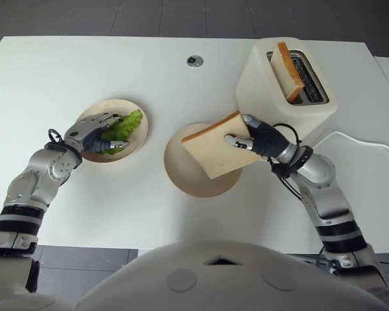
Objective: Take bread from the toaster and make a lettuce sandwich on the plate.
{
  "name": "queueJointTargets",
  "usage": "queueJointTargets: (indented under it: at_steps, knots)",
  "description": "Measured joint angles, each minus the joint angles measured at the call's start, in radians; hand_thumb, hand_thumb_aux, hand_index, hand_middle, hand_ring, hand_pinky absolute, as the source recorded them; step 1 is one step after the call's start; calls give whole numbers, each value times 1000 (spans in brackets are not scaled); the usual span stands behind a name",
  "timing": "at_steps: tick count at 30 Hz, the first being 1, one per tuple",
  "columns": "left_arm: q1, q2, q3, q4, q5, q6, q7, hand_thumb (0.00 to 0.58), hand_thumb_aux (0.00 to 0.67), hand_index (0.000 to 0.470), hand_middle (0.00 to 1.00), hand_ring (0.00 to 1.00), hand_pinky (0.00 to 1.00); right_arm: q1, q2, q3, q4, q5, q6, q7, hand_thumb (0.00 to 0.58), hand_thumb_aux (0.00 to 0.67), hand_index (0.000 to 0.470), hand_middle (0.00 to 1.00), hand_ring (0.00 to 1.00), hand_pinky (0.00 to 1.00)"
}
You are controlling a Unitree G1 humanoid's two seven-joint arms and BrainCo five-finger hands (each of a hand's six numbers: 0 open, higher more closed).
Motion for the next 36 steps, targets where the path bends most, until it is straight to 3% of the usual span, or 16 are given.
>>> queueJointTargets:
  at_steps: [1,2,3,4,6,8,9,10,11,12,13,14,15,29,36]
  knots:
    - [-3,1,-4,6,0,4,2,334,234,164,0,0,0,0,3,5,8,-4,-1,2,580,670,470,1000,1000,1000]
    - [-9,4,-9,9,0,8,4,445,347,243,0,0,0,0,8,11,14,-19,-2,2,580,670,470,1000,1000,1000]
    - [-17,6,-10,10,0,9,9,458,363,254,0,0,0,0,15,14,21,-34,-3,3,580,670,470,1000,1000,1000]
    - [-24,9,-10,11,-1,13,12,501,423,297,0,0,0,-2,21,18,38,-60,-9,-3,580,670,470,1000,1000,1000]
    - [-30,10,-12,10,-3,13,19,580,657,461,0,0,0,-8,28,31,64,-110,-16,-10,580,670,470,1000,1000,1000]
    - [-34,10,-15,5,-11,1,29,580,670,470,0,0,0,-9,32,55,82,-158,-23,-12,580,667,468,1000,1000,1000]
    - [-33,10,-20,-3,-13,-13,35,580,670,470,0,0,0,-8,35,58,89,-174,-29,-15,563,554,389,988,988,988]
    - [-32,9,-21,-14,-14,-23,41,580,670,470,0,0,0,-9,37,57,90,-185,-39,-23,517,449,315,886,886,886]
    - [-33,8,-21,-34,-19,-37,56,580,670,470,0,0,0,-10,39,54,93,-196,-48,-27,62,37,26,576,576,576]
    - [-35,7,-19,-47,-26,-48,68,580,670,470,0,0,0,-10,39,54,95,-204,-56,-32,0,0,0,329,329,329]
    - [-37,5,-15,-58,-36,-58,80,580,670,470,0,0,0,-10,39,54,95,-214,-62,-39,0,0,0,208,208,208]
    - [-43,3,-10,-72,-44,-71,91,580,670,470,0,0,0,-11,40,53,95,-219,-68,-45,0,0,0,16,16,16]
    - [-49,1,-7,-80,-56,-83,100,580,670,470,0,0,0,-11,42,53,95,-232,-74,-49,0,0,0,0,0,0]
    - [-56,-74,12,-116,-175,-213,168,580,670,470,0,0,0,-88,83,10,166,-468,-297,-291,0,0,0,0,0,0]
    - [-60,-199,-44,-168,-326,-332,136,580,670,470,0,0,0,-95,119,-32,133,-386,-332,-328,0,0,0,0,0,0]
